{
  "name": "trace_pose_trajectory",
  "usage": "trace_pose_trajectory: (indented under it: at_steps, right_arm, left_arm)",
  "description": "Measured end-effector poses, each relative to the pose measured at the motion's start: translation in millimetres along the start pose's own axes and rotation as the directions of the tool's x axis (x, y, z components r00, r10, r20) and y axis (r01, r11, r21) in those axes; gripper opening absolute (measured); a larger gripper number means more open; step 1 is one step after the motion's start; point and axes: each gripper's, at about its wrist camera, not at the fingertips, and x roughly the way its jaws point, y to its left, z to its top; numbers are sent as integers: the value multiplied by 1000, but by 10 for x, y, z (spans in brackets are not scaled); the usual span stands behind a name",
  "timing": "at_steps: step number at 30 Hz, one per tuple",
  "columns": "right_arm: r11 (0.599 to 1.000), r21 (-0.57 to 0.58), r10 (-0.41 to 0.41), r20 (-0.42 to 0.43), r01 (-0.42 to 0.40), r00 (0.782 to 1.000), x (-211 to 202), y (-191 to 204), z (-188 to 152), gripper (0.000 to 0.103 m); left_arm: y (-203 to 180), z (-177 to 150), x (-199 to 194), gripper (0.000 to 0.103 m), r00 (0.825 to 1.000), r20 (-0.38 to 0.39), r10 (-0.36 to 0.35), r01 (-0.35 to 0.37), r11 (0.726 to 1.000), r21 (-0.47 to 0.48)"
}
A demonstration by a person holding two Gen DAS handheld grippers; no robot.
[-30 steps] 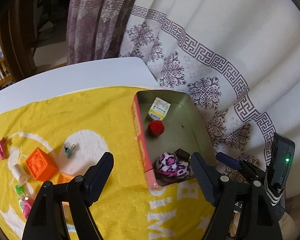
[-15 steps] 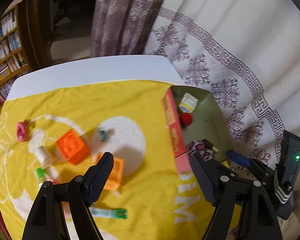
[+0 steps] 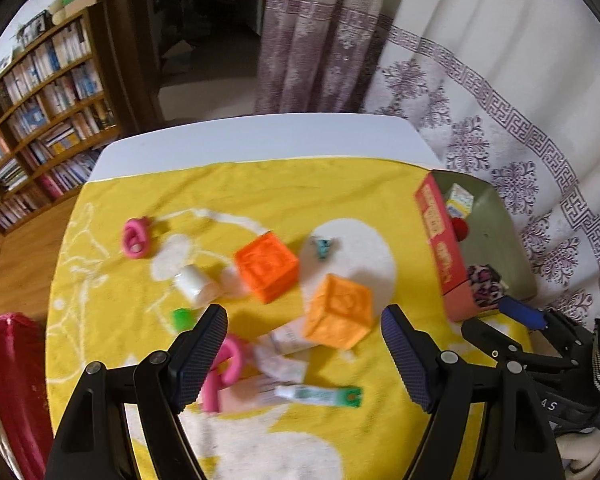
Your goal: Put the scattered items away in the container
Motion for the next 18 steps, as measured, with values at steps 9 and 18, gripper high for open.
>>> trace_pose_trajectory:
  at_steps: [9,18]
  right_arm:
    - [999,-49,11,-32,-13,999,105,464,-98,79]
    - [997,-72,5,-53,-9,999,202,775,-188,79]
  left_arm:
    - [371,-169,-87,81,998,-6,61,-61,998,1]
    - [761,-303,-44,81,999,-40,29,-30,999,-37]
